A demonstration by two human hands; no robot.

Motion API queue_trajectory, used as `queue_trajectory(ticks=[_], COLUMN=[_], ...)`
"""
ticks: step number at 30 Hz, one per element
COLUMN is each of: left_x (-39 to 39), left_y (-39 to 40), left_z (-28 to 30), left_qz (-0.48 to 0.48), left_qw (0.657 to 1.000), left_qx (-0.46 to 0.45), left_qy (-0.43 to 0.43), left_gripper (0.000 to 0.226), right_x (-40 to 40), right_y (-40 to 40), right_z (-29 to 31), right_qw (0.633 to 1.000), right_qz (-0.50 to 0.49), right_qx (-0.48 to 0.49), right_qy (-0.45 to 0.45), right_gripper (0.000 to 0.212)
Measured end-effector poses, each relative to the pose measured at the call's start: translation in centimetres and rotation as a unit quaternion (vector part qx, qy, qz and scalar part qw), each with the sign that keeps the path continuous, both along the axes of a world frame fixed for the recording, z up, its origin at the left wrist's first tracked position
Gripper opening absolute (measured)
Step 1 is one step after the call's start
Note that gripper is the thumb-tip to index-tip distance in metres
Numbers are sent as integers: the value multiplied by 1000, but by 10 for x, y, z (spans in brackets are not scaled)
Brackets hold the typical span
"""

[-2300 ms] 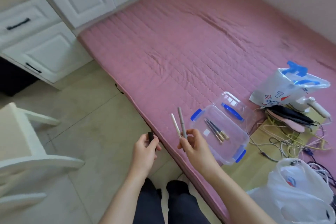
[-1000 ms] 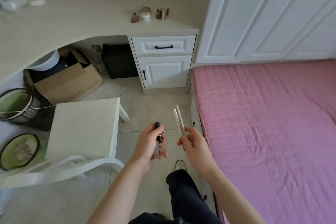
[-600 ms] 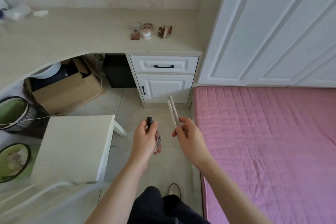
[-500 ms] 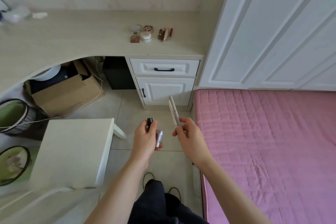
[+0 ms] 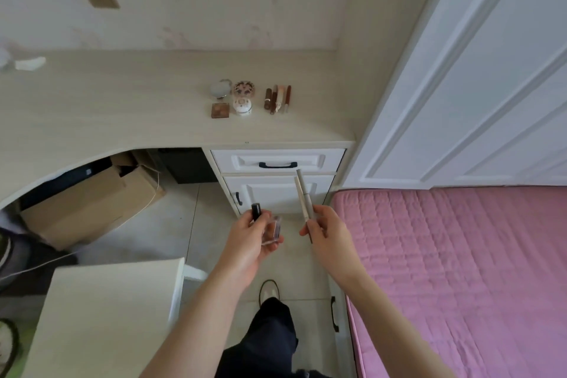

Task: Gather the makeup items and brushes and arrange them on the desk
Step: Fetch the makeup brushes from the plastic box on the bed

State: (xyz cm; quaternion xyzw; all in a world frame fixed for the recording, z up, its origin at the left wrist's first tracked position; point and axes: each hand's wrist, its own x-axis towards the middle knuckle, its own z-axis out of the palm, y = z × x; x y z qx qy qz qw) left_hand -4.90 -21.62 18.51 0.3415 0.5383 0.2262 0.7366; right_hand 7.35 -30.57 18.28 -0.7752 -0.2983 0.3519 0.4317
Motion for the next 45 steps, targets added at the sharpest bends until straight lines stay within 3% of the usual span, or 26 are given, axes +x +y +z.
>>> queue_trajectory(ticks=[11,17,29,34,37,45], left_x=[64,109,210,234,243,257], left_y=[126,181,276,305,319,345], left_z=[-4,-14,-49,-61,-66,-72], left_qz=[-32,-54,-63,-55,-60,-88], left_qw=[998,998,992,982,976,964], left_qx=[-6,12,48,79,90,89], left_qy=[-56,-35,101,163,191,235], left_gripper=[10,12,8,17,17,19], right_x=[61,106,216,238,244,248], right_y=[118,172,294,338,356,381], right_z=[-1,-5,-60,-91,-104,-113], right_qw=[998,997,980,972,967,970], right_qz=[-42,-43,-48,-3,28,70], right_qx=[-34,-67,-173,-226,-249,-234], right_qy=[13,18,83,63,38,-10], right_gripper=[19,12,13,5,11,16])
